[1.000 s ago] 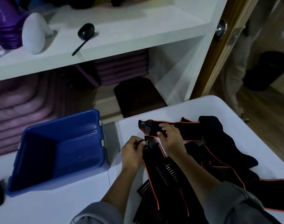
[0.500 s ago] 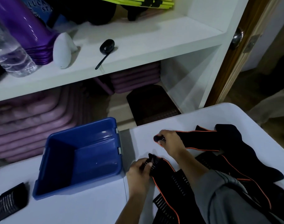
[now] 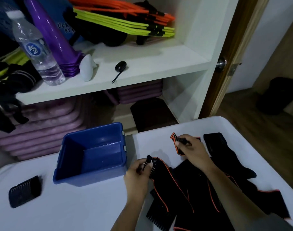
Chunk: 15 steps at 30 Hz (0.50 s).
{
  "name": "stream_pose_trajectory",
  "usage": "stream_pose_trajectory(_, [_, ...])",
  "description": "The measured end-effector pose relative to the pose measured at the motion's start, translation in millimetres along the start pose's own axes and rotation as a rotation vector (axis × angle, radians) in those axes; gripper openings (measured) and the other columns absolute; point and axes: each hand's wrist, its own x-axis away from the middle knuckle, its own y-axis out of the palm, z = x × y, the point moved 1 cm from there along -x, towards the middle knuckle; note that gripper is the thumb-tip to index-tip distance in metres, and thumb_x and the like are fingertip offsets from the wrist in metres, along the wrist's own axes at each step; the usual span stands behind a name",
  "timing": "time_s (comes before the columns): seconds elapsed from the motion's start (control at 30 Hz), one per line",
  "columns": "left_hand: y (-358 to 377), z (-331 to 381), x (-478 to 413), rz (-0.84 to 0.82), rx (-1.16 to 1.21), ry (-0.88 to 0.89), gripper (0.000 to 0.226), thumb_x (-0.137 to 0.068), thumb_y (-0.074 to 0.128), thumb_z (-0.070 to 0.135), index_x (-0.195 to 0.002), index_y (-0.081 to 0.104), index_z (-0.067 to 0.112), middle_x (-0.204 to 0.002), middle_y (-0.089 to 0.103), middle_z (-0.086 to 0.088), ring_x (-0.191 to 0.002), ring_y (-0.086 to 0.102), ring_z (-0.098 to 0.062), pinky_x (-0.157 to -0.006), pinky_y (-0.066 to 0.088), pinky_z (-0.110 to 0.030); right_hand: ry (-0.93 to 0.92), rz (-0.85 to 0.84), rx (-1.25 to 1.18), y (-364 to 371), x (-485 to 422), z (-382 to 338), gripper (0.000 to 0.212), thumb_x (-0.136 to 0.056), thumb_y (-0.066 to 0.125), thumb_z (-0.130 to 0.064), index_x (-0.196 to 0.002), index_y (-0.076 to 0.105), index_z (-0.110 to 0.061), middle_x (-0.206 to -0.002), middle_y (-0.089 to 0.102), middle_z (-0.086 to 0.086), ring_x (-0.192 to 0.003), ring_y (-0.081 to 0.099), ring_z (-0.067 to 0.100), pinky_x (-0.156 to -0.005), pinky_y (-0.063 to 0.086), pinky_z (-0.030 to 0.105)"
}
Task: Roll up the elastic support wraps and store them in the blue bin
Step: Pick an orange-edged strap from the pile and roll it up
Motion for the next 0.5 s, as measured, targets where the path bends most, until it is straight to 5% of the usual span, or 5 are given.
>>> stream_pose_trajectory(0.27, [-34.3, 86.0, 25.8, 0.048, 0.061, 0.253, 0.022, -0.075, 0.075, 0.012, -0.081, 0.071, 0.032, -0.078, 0.070, 0.006, -0.074, 0.064, -0.013, -0.070, 0.052, -0.026, -0.146, -0.128, -0.232, -50.6, 36.1, -108.7, 0.011, -0.090, 0.060, -0.017, -0.100, 0.063, -0.013, -0.088, 0.066, -0.005, -0.080, 0.064, 0.002, -0.076, 0.050, 0.017])
stream_pose_trajectory(0.5, [-54.6, 154.5, 44.1, 0.213, 0.184, 0.395, 0.024, -0.070, 0.078, 0.009, -0.080, 0.070, 0.029, -0.083, 0.070, 0.006, -0.075, 0.064, -0.005, -0.070, 0.049, -0.019, -0.215, -0.188, -0.376, -41.3, 57.4, -161.4, 0.015, -0.090, 0.060, -0.019, -0.102, 0.066, -0.012, -0.088, 0.068, -0.004, -0.077, 0.064, 0.005, -0.070, 0.051, 0.018])
